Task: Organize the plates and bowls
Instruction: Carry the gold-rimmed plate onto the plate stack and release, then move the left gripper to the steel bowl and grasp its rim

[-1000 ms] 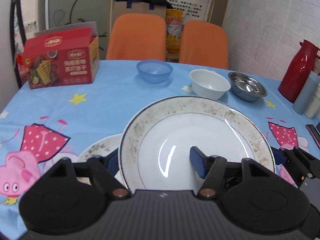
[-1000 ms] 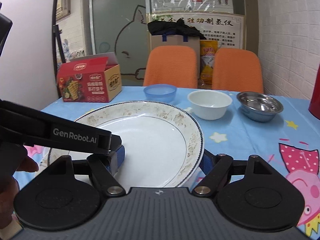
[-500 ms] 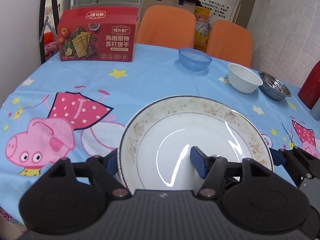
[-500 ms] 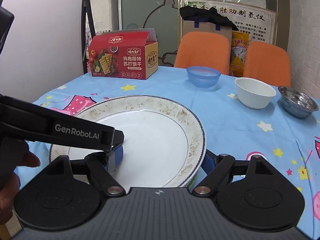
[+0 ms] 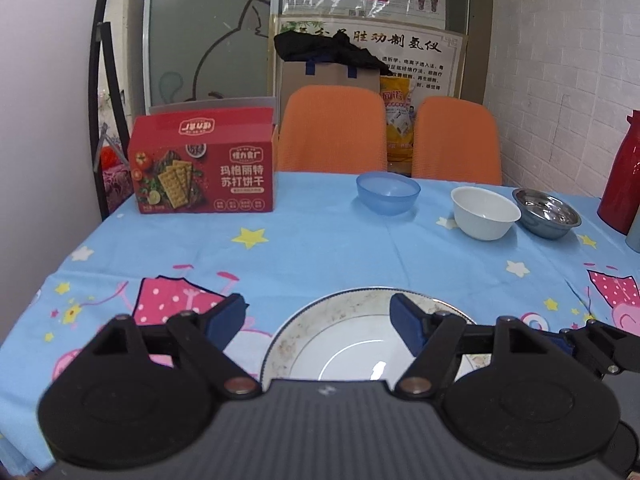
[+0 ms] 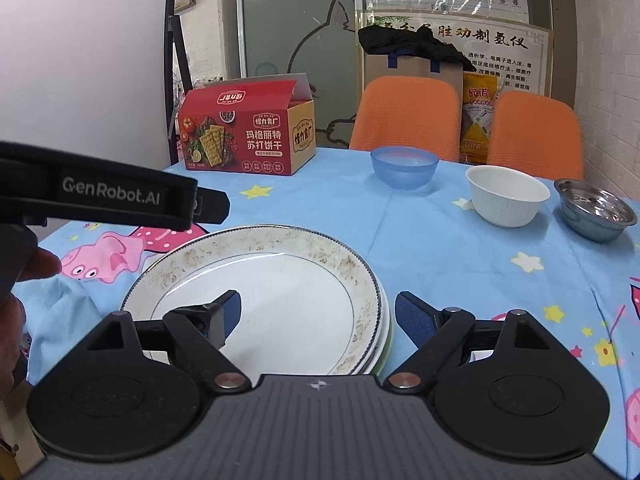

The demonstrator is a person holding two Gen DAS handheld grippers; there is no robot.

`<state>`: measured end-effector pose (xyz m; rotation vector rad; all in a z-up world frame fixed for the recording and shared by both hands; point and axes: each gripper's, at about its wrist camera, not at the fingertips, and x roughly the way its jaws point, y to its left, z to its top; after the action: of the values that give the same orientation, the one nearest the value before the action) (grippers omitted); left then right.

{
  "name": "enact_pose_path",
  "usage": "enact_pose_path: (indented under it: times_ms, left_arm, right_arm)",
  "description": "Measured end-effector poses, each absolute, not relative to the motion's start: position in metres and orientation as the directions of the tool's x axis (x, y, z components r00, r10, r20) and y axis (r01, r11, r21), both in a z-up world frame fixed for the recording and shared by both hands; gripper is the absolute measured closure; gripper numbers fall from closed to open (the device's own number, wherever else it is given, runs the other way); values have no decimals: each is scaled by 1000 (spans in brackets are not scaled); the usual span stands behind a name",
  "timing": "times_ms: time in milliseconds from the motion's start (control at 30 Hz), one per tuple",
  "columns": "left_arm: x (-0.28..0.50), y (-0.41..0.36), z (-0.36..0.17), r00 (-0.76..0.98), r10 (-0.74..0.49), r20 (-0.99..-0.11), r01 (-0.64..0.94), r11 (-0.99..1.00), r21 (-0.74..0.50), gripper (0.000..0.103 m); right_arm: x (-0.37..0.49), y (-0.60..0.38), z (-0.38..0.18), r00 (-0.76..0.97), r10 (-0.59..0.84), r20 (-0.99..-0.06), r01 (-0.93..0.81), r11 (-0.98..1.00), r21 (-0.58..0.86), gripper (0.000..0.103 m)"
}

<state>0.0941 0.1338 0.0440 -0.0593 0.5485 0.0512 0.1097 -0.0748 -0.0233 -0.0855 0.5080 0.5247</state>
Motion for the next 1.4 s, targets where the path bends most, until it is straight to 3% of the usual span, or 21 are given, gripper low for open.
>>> enact_pose_path:
  times_ms: [667,967,1067,1100,1167,1400]
  left_arm:
    - [114,69,44,827,-4,-562,24,999,27,30]
    - [147,0,49,799,-118,-590,180,982,48,28]
    - [163,-25,44,777,-149,-612,230,971,56,23]
    - [170,-34,43,770,-156,-619,246,967,62,13]
    - [181,-47,42,764,-168,-623,267,961,68,3]
    - [234,-79,54,744,-252,-619,343,939,31,3]
  right_arm:
    - [133,-170,-31,793,382,-475,-334,924,186,0]
    - [150,-240,-39,830,267,-490,-199,962,187,0]
    - [159,-267,-41,838,229,-495,-148,969,198,0]
    - [164,-275,-41,840,219,-497,-134,970,201,0]
    - [172,-290,-40,845,192,-499,-105,975,197,0]
    - [219,-336,-25,869,120,-479,-53,987,152,0]
